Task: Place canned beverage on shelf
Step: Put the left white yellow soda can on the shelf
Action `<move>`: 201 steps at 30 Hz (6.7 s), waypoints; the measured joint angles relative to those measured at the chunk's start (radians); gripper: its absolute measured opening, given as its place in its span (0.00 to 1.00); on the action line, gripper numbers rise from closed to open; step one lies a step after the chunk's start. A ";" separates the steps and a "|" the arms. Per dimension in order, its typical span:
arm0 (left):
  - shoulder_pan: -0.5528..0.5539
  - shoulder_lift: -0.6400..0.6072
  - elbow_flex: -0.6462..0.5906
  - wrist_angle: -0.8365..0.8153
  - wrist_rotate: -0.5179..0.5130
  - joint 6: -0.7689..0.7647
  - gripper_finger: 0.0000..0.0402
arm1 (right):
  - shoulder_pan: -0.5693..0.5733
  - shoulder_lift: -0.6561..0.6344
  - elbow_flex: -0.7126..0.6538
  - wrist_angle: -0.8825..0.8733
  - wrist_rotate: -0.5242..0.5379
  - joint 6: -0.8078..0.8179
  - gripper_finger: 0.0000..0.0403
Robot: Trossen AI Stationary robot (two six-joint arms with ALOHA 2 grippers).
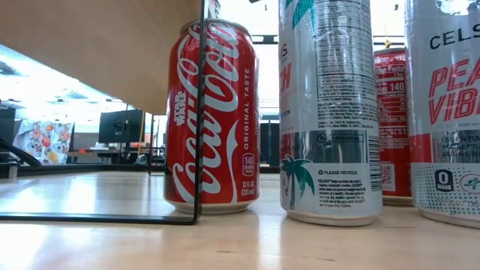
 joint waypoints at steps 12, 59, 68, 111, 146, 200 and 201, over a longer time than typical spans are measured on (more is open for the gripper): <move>0.000 0.000 0.000 0.000 0.024 -0.006 0.44 | 0.075 0.000 0.000 -0.057 -0.024 0.063 0.86; 0.000 0.000 0.000 0.000 0.025 -0.018 0.44 | 0.114 0.000 -0.001 -0.079 -0.121 0.147 0.86; 0.000 0.000 0.000 0.000 0.025 -0.025 0.44 | 0.150 0.000 -0.001 -0.079 -0.366 0.215 0.86; 0.000 0.000 0.000 -0.034 0.025 -0.014 0.44 | 0.444 0.099 -0.001 -0.190 -0.149 0.575 0.86; 0.000 0.000 0.000 -0.054 0.030 -0.023 0.44 | 0.451 0.223 -0.001 -0.205 -0.204 0.503 0.86; 0.000 0.000 -0.001 -0.053 0.033 -0.025 0.44 | 0.357 0.256 -0.002 -0.271 -0.127 0.208 0.69; 0.000 0.000 -0.001 -0.053 0.032 -0.025 0.44 | 0.349 0.255 -0.001 -0.280 -0.127 0.196 0.69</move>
